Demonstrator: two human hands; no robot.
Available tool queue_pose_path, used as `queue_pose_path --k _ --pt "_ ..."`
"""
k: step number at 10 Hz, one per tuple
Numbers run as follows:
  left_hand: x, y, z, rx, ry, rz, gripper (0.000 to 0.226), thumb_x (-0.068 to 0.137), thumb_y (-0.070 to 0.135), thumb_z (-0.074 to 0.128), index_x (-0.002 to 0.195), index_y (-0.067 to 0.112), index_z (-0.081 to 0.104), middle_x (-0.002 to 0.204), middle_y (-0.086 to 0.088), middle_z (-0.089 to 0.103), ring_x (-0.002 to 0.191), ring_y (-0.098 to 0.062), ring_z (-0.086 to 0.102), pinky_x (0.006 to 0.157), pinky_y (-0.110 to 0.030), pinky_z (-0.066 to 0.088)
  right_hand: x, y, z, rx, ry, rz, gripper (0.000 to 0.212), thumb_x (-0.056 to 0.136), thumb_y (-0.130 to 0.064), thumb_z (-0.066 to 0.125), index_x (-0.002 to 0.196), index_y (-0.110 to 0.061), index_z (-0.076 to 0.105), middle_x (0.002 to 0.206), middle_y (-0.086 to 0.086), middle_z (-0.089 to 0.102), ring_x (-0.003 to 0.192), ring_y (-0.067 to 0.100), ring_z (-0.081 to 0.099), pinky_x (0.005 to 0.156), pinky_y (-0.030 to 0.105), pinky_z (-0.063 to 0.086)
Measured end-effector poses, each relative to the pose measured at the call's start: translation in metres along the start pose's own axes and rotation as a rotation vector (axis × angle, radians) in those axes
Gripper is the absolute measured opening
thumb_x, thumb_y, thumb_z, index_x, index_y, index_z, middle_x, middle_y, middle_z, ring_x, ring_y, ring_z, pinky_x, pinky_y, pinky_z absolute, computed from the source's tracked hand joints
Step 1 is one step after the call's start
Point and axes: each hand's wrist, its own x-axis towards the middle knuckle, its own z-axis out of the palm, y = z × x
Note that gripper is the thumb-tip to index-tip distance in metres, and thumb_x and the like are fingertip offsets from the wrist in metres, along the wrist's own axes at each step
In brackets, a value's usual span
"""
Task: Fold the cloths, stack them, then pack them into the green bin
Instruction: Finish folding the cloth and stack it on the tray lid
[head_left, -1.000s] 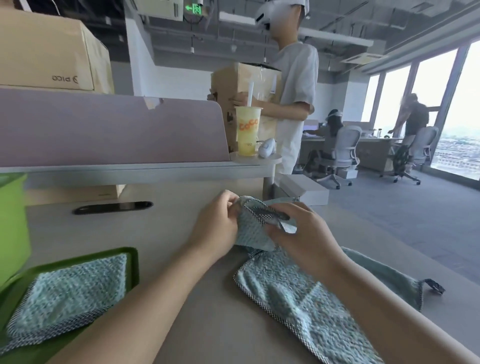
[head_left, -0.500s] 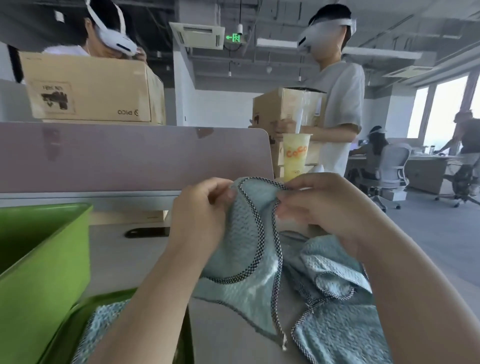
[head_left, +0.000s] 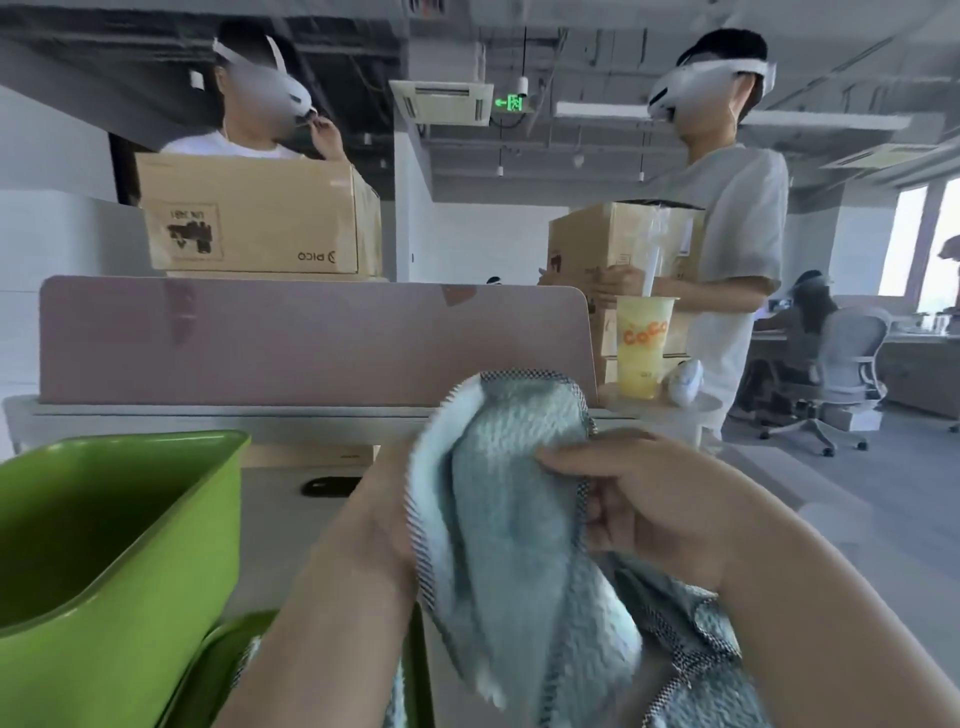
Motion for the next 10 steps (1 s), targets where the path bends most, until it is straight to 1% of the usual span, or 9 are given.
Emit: queue_pose_path --k 1,2,4,5,6,7,8,9,10 --pt "0.003 -0.005 -0.008 -0.139 0.064 -0.1 0.037 0.097 0.024 0.043 0.085 0.002 0.069 0.076 -0.016 0.07 0.068 -0.027 0.063 0.05 -0.024 0.054 0.008 0.002 -0.007 0.148 0.008 0.04 0.014 0.086 -0.012 0.06 0.092 -0.003 0.069 0.081 0.012 0.073 0.062 0.02 0.067 0.053 0.026 0.058" --pt "0.011 -0.013 -0.009 -0.187 0.145 -0.186 0.045 0.098 0.018 0.041 0.066 0.009 0.072 0.078 -0.013 0.062 0.062 -0.021 0.064 0.053 -0.028 0.053 0.012 -0.002 -0.02 0.429 0.081 0.014 0.016 0.091 -0.007 0.051 0.091 0.001 0.065 0.076 0.014 0.072 0.055 0.019 0.069 0.048 0.028 0.058" --pt "0.001 -0.01 0.004 -0.063 -0.026 -0.176 0.039 0.095 0.012 0.041 0.07 -0.005 0.065 0.058 -0.016 0.063 0.046 -0.023 0.064 0.043 -0.025 0.052 0.018 0.001 -0.039 0.594 0.235 0.094 0.03 0.076 -0.01 0.057 0.106 -0.01 0.056 0.083 0.009 0.052 0.071 0.023 0.048 0.072 0.03 0.04" --pt "0.003 -0.001 0.003 -0.051 -0.051 -0.143 0.046 0.093 0.036 0.049 0.076 -0.002 0.066 0.075 -0.017 0.066 0.068 -0.028 0.067 0.058 -0.03 0.052 0.016 0.002 -0.046 0.639 0.265 0.109 0.013 0.089 -0.013 0.048 0.093 -0.004 0.058 0.081 0.01 0.056 0.072 0.023 0.053 0.075 0.034 0.042" --pt "0.005 0.009 -0.006 -0.026 -0.131 -0.194 0.073 0.09 0.056 0.038 0.07 -0.004 0.074 0.074 -0.02 0.072 0.058 -0.029 0.07 0.046 -0.03 0.056 0.016 0.006 -0.053 0.605 0.257 0.13 0.022 0.093 -0.018 0.047 0.081 -0.005 0.058 0.067 0.01 0.061 0.059 0.023 0.06 0.065 0.033 0.051" --pt "0.007 0.016 -0.016 -0.004 -0.163 -0.252 0.077 0.079 0.066 0.047 0.072 -0.005 0.075 0.08 -0.021 0.07 0.064 -0.031 0.069 0.065 -0.036 0.055 0.014 0.004 -0.051 0.582 0.295 0.11 0.031 0.097 -0.019 0.042 0.075 -0.005 0.059 0.051 0.01 0.062 0.039 0.02 0.061 0.048 0.029 0.051" --pt "0.005 0.023 -0.02 0.064 -0.209 -0.262 0.047 0.072 0.043 0.057 0.07 -0.002 0.073 0.071 -0.017 0.069 0.059 -0.028 0.066 0.064 -0.031 0.051 0.017 0.007 -0.054 0.564 0.311 0.085 0.03 0.099 -0.019 0.039 0.084 -0.006 0.062 0.062 0.012 0.068 0.048 0.021 0.067 0.062 0.039 0.046" --pt "0.007 0.027 -0.023 0.259 -0.094 -0.21 0.028 0.067 0.025 0.061 0.078 0.001 0.07 0.066 -0.013 0.069 0.051 -0.024 0.064 0.052 -0.025 0.049 0.016 0.005 -0.058 0.562 0.233 0.071 0.027 0.098 -0.026 0.043 0.094 -0.008 0.063 0.072 0.012 0.07 0.059 0.022 0.068 0.064 0.038 0.054" --pt "0.015 0.027 -0.025 0.324 0.103 -0.037 0.052 0.082 0.012 0.062 0.133 0.02 0.052 0.104 -0.015 0.069 0.073 -0.023 0.068 0.056 -0.029 0.048 0.007 0.003 -0.06 0.271 0.06 0.149 0.038 0.094 -0.037 0.047 0.101 -0.007 0.068 0.08 0.012 0.072 0.067 0.023 0.07 0.066 0.036 0.058"
